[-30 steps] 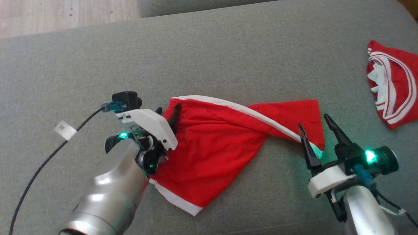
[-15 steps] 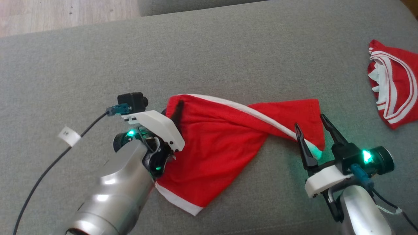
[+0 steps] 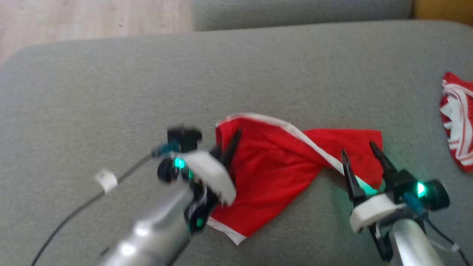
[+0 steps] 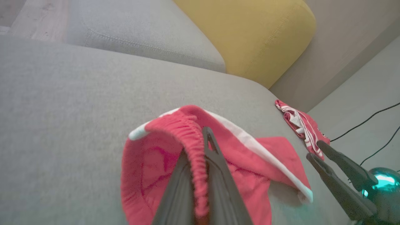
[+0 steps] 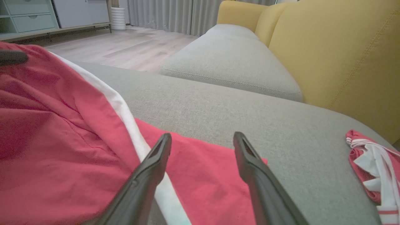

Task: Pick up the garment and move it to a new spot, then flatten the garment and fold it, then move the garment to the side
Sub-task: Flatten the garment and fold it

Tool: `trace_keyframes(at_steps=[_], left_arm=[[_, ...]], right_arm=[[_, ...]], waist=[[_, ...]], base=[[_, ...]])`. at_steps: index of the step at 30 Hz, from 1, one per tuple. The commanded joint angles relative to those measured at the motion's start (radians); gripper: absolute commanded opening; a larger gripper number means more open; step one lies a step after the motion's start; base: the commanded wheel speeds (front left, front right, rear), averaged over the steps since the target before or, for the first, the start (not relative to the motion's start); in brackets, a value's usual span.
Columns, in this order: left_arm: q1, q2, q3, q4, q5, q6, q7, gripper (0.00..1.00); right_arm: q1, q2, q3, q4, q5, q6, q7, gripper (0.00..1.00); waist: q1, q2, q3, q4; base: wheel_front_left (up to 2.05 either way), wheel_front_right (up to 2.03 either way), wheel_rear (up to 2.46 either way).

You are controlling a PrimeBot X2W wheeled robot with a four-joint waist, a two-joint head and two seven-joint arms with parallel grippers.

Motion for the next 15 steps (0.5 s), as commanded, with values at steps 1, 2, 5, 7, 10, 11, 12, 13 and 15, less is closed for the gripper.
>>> trace_keyframes(at_steps=[1, 2, 5, 7, 10, 11, 12, 13, 15], left_arm=[[0.016, 0.043, -0.001, -0.046, -0.008, -0.006, -0.015, 0.0], [0.016, 0.043, -0.001, -0.046, -0.008, -0.006, -0.015, 0.0], [0.076, 0.085, -0.034, -0.074, -0.012, -0.006, -0.038, 0.0], [0.113, 0.108, -0.053, -0.07, -0.01, -0.006, -0.049, 0.0], [0.153, 0.123, -0.072, -0.028, 0.004, -0.005, -0.072, 0.31], [0.161, 0.125, -0.078, -0.009, 0.013, -0.005, -0.083, 0.44], [0.17, 0.124, -0.083, 0.011, 0.019, -0.003, -0.092, 0.6], [0.178, 0.121, -0.08, 0.033, 0.023, 0.003, -0.104, 0.89], [0.193, 0.117, -0.079, 0.074, 0.038, 0.019, -0.125, 1.0]], right_arm=[[0.009, 0.009, 0.018, -0.015, 0.008, 0.007, -0.006, 1.0], [0.009, 0.009, 0.018, -0.015, 0.008, 0.007, -0.006, 1.0], [0.026, 0.012, 0.015, 0.0, 0.01, 0.007, -0.006, 1.0], [0.034, 0.014, 0.015, 0.008, 0.013, 0.007, -0.006, 1.0], [0.042, 0.016, 0.02, 0.016, 0.015, 0.007, -0.006, 1.0], [0.043, 0.016, 0.022, 0.018, 0.015, 0.007, -0.006, 1.0], [0.044, 0.017, 0.024, 0.019, 0.016, 0.007, -0.006, 1.0], [0.046, 0.017, 0.025, 0.021, 0.017, 0.007, -0.006, 1.0], [0.049, 0.018, 0.028, 0.022, 0.02, 0.007, -0.006, 1.0]], waist=[[0.0, 0.0, -0.039, 0.039], [0.0, 0.0, -0.039, 0.039], [0.0, 0.0, -0.059, 0.054], [0.0, 0.0, -0.067, 0.056], [0.0, 0.0, -0.075, 0.053], [0.0, 0.0, -0.077, 0.051], [0.0, 0.0, -0.08, 0.048], [0.0, 0.0, -0.083, 0.045], [0.0, 0.0, -0.091, 0.037]], base=[[0.0, 0.0, 0.0], [0.0, 0.0, 0.0], [0.0, 0.0, 0.0], [0.0, 0.0, 0.0], [0.0, 0.0, 0.0], [0.0, 0.0, 0.0], [0.0, 0.0, 0.0], [0.0, 0.0, 0.0], [0.0, 0.0, 0.0]])
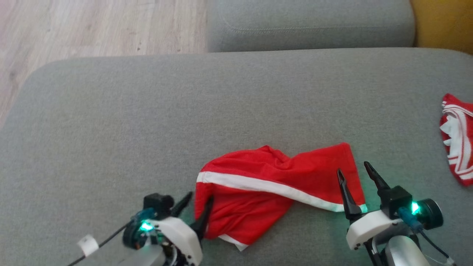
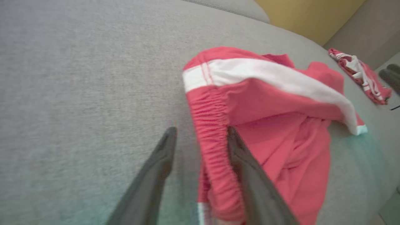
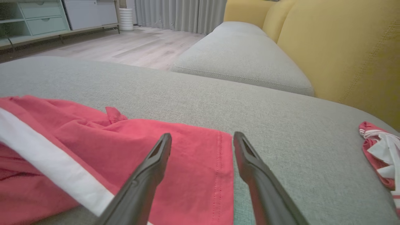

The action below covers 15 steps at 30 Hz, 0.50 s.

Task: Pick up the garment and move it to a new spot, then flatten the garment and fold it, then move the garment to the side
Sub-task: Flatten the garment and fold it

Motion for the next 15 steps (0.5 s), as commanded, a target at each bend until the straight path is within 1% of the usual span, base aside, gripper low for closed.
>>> trace_keyframes(at_steps=[1, 4, 5, 7, 10, 13, 15], left_arm=[[-0.017, 0.01, 0.037, 0.012, 0.011, 0.019, -0.026, 1.0], [0.015, 0.01, 0.092, 0.036, 0.015, 0.045, -0.043, 1.0], [0.019, 0.018, 0.133, 0.021, 0.033, 0.066, -0.044, 1.0], [0.049, 0.039, 0.23, -0.04, 0.102, 0.114, -0.045, 1.0], [0.136, 0.067, 0.379, -0.153, 0.225, 0.181, -0.045, 1.0], [0.23, 0.075, 0.508, -0.253, 0.352, 0.243, -0.045, 1.0], [0.281, 0.069, 0.591, -0.318, 0.436, 0.276, -0.045, 1.0]], right_arm=[[-0.008, 0.001, 0.024, -0.027, 0.01, 0.007, -0.006, 1.0], [-0.007, 0.002, 0.022, -0.037, 0.024, 0.007, -0.006, 1.0], [-0.006, 0.002, 0.017, -0.046, 0.031, 0.007, -0.006, 1.0], [-0.004, 0.003, 0.008, -0.064, 0.047, 0.007, -0.006, 1.0], [0.0, 0.003, 0.006, -0.093, 0.088, 0.007, -0.006, 1.0], [-0.001, 0.003, 0.011, -0.113, 0.129, 0.007, -0.006, 1.0], [-0.003, 0.004, 0.019, -0.117, 0.147, 0.007, -0.006, 1.0]], waist=[[0.0, 0.0, -0.01, -0.009], [0.0, 0.0, -0.021, -0.021], [0.0, 0.0, -0.023, -0.023], [0.0, 0.0, -0.027, -0.025], [0.0, 0.0, -0.034, -0.028], [0.0, 0.0, -0.038, -0.031], [0.0, 0.0, -0.04, -0.032]], base=[[0.0, 0.0, 0.0], [0.0, 0.0, 0.0], [0.0, 0.0, 0.0], [0.0, 0.0, 0.0], [0.0, 0.0, 0.0], [0.0, 0.0, 0.0], [0.0, 0.0, 0.0]])
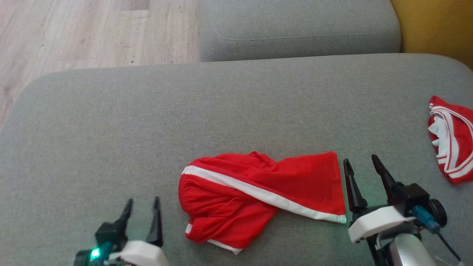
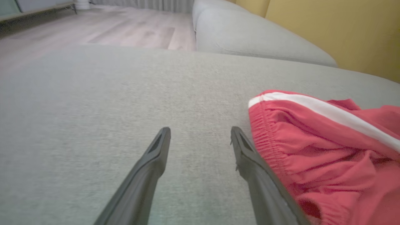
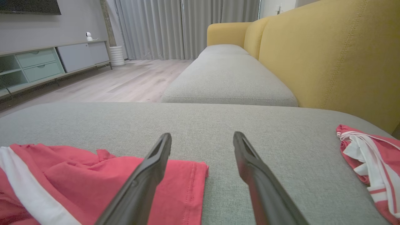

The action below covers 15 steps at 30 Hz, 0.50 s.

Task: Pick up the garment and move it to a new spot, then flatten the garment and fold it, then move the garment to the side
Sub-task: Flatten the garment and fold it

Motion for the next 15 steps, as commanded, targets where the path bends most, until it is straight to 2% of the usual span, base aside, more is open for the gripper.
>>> trace_keyframes(at_steps=[1, 4, 7, 10, 15], left_arm=[[-0.005, 0.008, 0.104, -0.079, 0.069, 0.027, -0.012, 1.0], [0.047, -0.022, 0.222, -0.193, 0.206, 0.051, -0.012, 1.0], [0.086, -0.055, 0.301, -0.267, 0.327, 0.048, -0.012, 1.0], [0.116, -0.088, 0.35, -0.274, 0.392, 0.02, -0.012, 1.0], [0.133, -0.133, 0.424, -0.245, 0.425, -0.045, -0.013, 1.0]], right_arm=[[-0.026, 0.0, 0.03, -0.037, 0.016, 0.007, -0.006, 1.0], [-0.03, 0.0, 0.037, -0.041, 0.032, 0.007, -0.006, 1.0], [-0.033, 0.0, 0.042, -0.039, 0.039, 0.007, -0.006, 1.0], [-0.028, 0.0, 0.049, -0.026, 0.04, 0.007, -0.006, 1.0], [-0.021, 0.0, 0.057, -0.003, 0.044, 0.007, -0.006, 1.0]], waist=[[0.0001, 0.0, -0.001, 0.0], [0.0001, 0.0, -0.003, 0.003], [0.0001, 0.0, -0.005, 0.004], [0.0001, 0.0, -0.01, -0.001], [0.0001, 0.0, -0.009, -0.014]], base=[[0.0, 0.0, 0.0], [0.0, 0.0, 0.0], [0.0, 0.0, 0.0], [0.0, 0.0, 0.0], [0.0, 0.0, 0.0]])
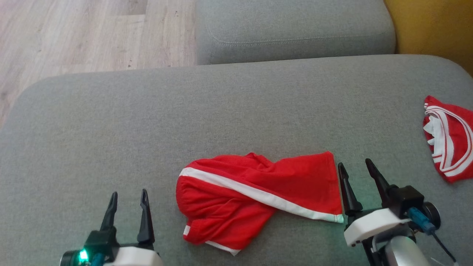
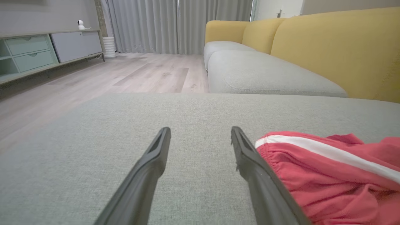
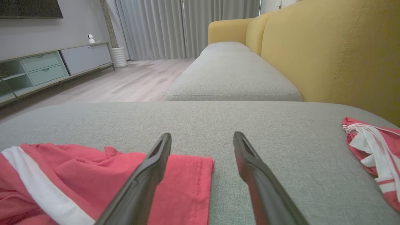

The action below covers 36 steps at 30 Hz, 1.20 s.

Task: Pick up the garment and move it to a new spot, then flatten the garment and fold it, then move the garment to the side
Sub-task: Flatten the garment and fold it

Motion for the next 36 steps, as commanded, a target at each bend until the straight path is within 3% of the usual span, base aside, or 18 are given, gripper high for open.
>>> trace_keyframes(at_steps=[1, 7, 11, 18, 23, 30, 36], left_arm=[[-0.044, -0.004, 0.045, -0.023, 0.011, -0.011, -0.01, 1.0], [-0.107, -0.04, 0.086, 0.089, -0.08, -0.164, -0.01, 1.0], [-0.208, -0.046, 0.073, 0.211, -0.208, -0.217, -0.01, 1.0], [-0.357, -0.04, -0.109, 0.282, -0.504, -0.225, 0.095, 1.0], [-0.407, 0.007, -0.19, 0.285, -0.701, -0.225, 0.185, 1.0], [-0.459, 0.072, -0.285, 0.361, -0.776, -0.225, 0.222, 1.0], [-0.487, 0.099, -0.399, 0.417, -0.761, -0.225, 0.208, 1.0]], right_arm=[[-0.02, -0.001, 0.025, -0.023, 0.006, 0.007, -0.006, 1.0], [-0.024, -0.001, 0.04, -0.01, 0.005, 0.007, -0.006, 1.0], [-0.023, -0.001, 0.051, 0.008, 0.008, 0.007, -0.006, 1.0], [-0.023, -0.001, 0.048, 0.017, 0.0, 0.007, -0.006, 1.0], [-0.032, -0.001, 0.046, 0.014, -0.013, 0.007, -0.006, 1.0], [-0.044, -0.001, 0.044, 0.013, -0.028, 0.007, -0.006, 1.0], [-0.05, -0.001, 0.047, 0.01, -0.036, 0.007, -0.006, 1.0]], waist=[[0.0, 0.0, 0.002, -0.001], [0.0, 0.0, 0.019, -0.006], [0.0, 0.0, 0.027, -0.012], [0.0, 0.0, 0.049, -0.016], [0.0, 0.0, 0.066, -0.021], [0.0, 0.0, 0.088, -0.03], [0.0, 0.0, 0.104, -0.035]], base=[[0.0, 0.0, 0.0], [0.0, 0.0, 0.0], [0.0, 0.0, 0.0], [0.0, 0.0, 0.0], [0.0, 0.0, 0.0], [0.0, 0.0, 0.0], [0.0, 0.0, 0.0]])
